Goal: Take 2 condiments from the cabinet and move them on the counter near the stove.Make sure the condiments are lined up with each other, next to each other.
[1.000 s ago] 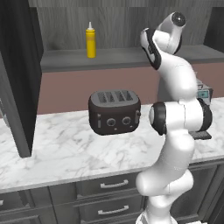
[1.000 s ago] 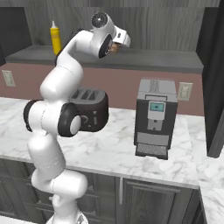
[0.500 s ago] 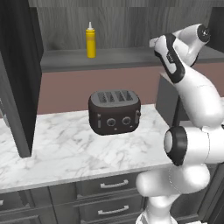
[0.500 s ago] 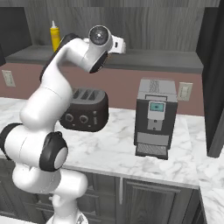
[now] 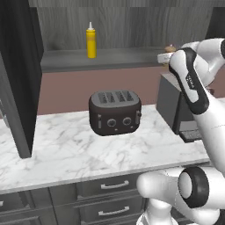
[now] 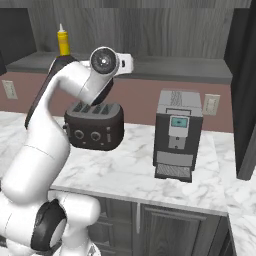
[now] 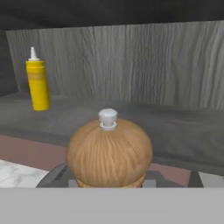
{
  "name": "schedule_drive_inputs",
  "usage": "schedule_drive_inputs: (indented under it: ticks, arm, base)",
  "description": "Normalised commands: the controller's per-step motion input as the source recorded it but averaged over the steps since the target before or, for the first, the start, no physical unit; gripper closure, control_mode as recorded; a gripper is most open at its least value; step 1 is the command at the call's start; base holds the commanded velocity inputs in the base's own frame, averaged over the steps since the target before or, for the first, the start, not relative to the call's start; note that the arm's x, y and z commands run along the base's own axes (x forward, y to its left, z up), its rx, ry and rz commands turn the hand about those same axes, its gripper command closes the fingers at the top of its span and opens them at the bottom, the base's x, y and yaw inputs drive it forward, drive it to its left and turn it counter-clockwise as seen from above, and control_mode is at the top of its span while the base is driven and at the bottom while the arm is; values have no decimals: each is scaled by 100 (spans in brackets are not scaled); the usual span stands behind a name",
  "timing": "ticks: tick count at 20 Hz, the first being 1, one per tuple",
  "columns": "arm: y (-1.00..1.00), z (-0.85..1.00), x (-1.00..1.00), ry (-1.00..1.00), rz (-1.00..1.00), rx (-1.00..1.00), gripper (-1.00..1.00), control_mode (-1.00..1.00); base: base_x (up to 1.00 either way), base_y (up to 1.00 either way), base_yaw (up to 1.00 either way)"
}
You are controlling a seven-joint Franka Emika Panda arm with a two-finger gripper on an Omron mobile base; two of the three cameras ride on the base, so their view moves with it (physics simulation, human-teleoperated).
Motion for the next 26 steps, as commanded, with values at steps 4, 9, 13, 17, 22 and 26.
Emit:
schedule_drive_inputs:
  ticks: [4, 9, 13, 17, 22, 26]
  arm:
    - [40, 0, -100, -12, 0, -5, 100, -100]
    - [18, 2, -100, -11, -3, -5, 100, -100]
    - [8, 1, -97, -2, -3, -5, 100, -100]
    - [0, 0, -86, -1, 0, -2, 100, -100]
    - [0, 0, -79, 0, 0, -2, 100, -100]
    - [3, 0, -59, 0, 0, -3, 100, -100]
  base:
    - [0, 0, 0]
    - [0, 0, 0]
    - [0, 0, 0]
    - [0, 0, 0]
    - [0, 0, 0]
    - [0, 0, 0]
